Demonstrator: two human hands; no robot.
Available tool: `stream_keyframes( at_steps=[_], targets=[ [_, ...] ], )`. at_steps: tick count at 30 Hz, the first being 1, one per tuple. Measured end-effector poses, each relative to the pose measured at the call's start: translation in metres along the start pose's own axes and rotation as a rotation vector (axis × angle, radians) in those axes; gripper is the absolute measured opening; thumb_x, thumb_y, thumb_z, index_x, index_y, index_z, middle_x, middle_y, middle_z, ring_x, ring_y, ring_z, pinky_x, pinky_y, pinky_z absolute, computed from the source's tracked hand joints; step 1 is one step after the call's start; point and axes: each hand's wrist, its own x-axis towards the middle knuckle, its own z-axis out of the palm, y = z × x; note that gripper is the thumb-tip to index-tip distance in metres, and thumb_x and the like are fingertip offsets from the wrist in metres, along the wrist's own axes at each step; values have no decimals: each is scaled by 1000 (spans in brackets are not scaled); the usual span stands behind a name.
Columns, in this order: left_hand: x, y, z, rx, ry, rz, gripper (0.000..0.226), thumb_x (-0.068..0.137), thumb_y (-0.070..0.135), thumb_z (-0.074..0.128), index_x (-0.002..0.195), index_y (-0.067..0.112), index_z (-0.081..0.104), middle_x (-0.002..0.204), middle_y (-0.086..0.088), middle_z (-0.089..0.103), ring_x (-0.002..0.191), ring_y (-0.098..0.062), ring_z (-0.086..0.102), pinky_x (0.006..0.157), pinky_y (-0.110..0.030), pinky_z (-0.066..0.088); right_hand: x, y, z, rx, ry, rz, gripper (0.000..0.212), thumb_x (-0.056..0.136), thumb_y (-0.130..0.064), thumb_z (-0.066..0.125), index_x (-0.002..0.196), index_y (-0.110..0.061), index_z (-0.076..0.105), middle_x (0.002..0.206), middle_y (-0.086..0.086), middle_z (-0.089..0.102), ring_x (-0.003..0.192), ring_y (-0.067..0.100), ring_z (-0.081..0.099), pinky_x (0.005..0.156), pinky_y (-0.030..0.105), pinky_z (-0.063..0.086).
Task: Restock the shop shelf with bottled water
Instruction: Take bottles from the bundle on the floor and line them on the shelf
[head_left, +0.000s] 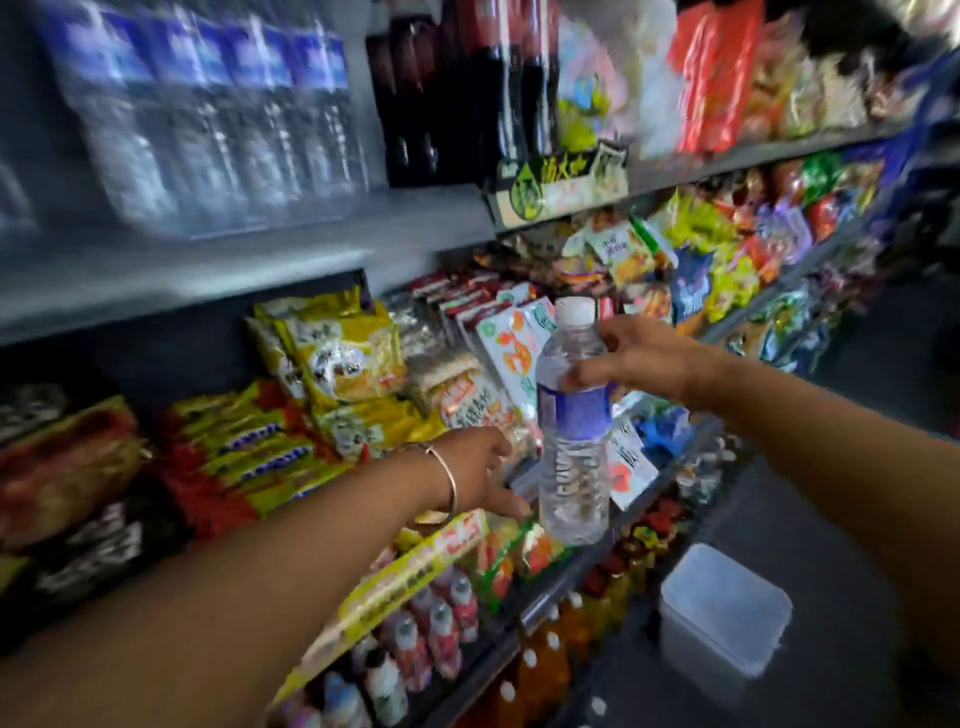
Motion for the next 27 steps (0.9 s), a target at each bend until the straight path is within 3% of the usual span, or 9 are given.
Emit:
stream_keyframes(
  at_steps=[2,5,7,9,12,17,19,23,27],
  targets=[
    [-25,10,-40,22,39,5,68,76,28,74,133,9,43,131,-8,53,117,-21,53,89,-19,40,4,-48,-18,7,17,-84,11,75,-19,73,73,-16,63,71,2,60,65,15,54,56,24,43],
    [-61,25,-100,29,120,-1,63,75,28,75,129,11,48,125,-5,58,111,-20,58,96,-26,45,21,-107,-41,48,33,-187,44,62,-38,75,86,-3,65,74,8,59,65,17,55,55,24,45],
    [-85,31,-136,-6,183,-7,57,76,26,75,126,13,51,121,-4,61,109,-19,59,98,-29,46,33,-145,-50,58,60,-259,56,56,-44,71,88,1,64,77,11,60,69,20,56,62,29,47],
    [-107,35,-167,-57,236,-33,54,76,23,75,124,12,52,118,-4,62,107,-19,60,99,-30,46,41,-182,-56,111,71,-331,48,57,-42,68,84,-3,64,76,13,58,69,23,55,66,34,48],
    [-133,34,-207,-71,312,-87,59,74,26,75,126,13,51,116,-2,63,106,-17,60,99,-29,44,58,-228,-56,151,65,-425,39,65,-40,68,84,-6,66,77,12,59,69,24,57,64,32,50],
    [-158,17,-255,-11,457,-193,63,73,33,75,128,15,51,117,2,65,111,-17,59,107,-37,40,101,-284,-39,193,85,-451,72,54,-53,68,100,2,67,77,12,62,65,24,58,62,31,48],
    [-162,5,-268,-48,504,-227,61,74,29,75,128,13,51,117,-1,64,109,-17,60,102,-35,44,119,-301,-30,199,82,-464,71,53,-55,71,92,3,67,70,11,58,58,22,54,55,27,44],
    [-156,-28,-283,-85,573,-299,60,75,24,75,128,7,50,120,-7,63,99,-14,59,88,-22,44,153,-324,-7,147,107,-489,43,71,-47,72,65,-7,59,53,4,51,43,17,48,45,22,40],
    [-141,-67,-293,-127,668,-370,63,71,27,79,125,8,53,120,-6,61,110,-21,58,101,-30,43,187,-335,23,97,124,-496,44,68,-48,73,59,-9,56,55,5,51,47,18,49,49,28,43]
  ],
)
